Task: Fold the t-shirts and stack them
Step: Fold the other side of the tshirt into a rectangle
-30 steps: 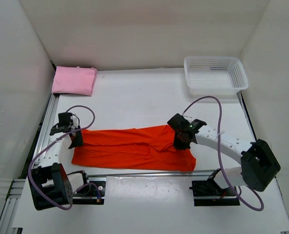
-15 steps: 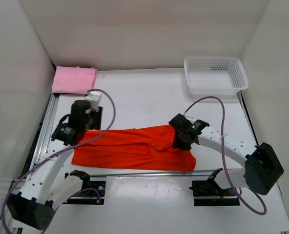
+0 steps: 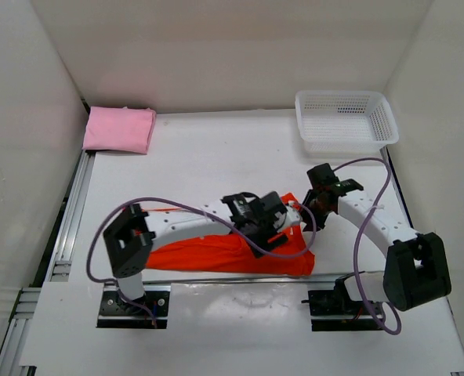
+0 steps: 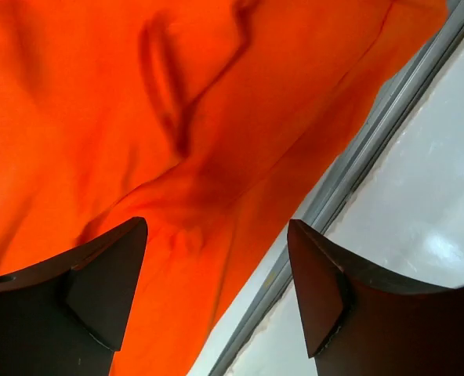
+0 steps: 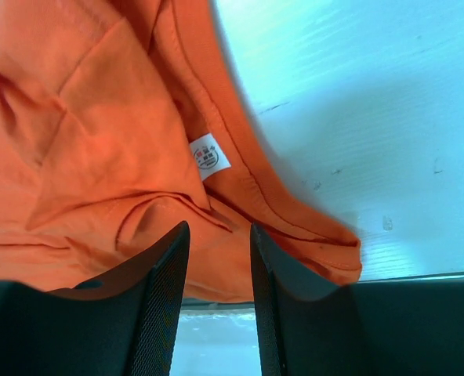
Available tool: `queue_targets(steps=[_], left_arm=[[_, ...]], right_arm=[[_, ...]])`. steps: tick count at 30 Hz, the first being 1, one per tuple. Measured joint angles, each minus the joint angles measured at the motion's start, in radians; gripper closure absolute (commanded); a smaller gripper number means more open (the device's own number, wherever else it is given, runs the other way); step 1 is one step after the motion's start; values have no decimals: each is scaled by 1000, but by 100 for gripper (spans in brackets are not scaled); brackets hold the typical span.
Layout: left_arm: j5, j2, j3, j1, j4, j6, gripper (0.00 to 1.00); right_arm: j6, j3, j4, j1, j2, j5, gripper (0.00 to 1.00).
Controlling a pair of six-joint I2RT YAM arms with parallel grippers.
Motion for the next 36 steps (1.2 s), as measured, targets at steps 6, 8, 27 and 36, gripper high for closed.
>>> queue_targets(steps=[6, 8, 27, 36], left_arm=[[-56, 167, 49, -19, 54, -1, 23], [-89, 208, 81, 4, 71, -1, 27], [-150, 265, 49, 16, 102, -13, 90], [-169, 264, 45, 25, 39, -16, 87]], right_arm=[[-45, 11, 11, -71, 1, -51, 58], [-56, 9, 16, -85, 0, -65, 58], [-7, -102, 78, -52, -55, -151, 56], [116, -123, 129, 13, -29, -169, 56]])
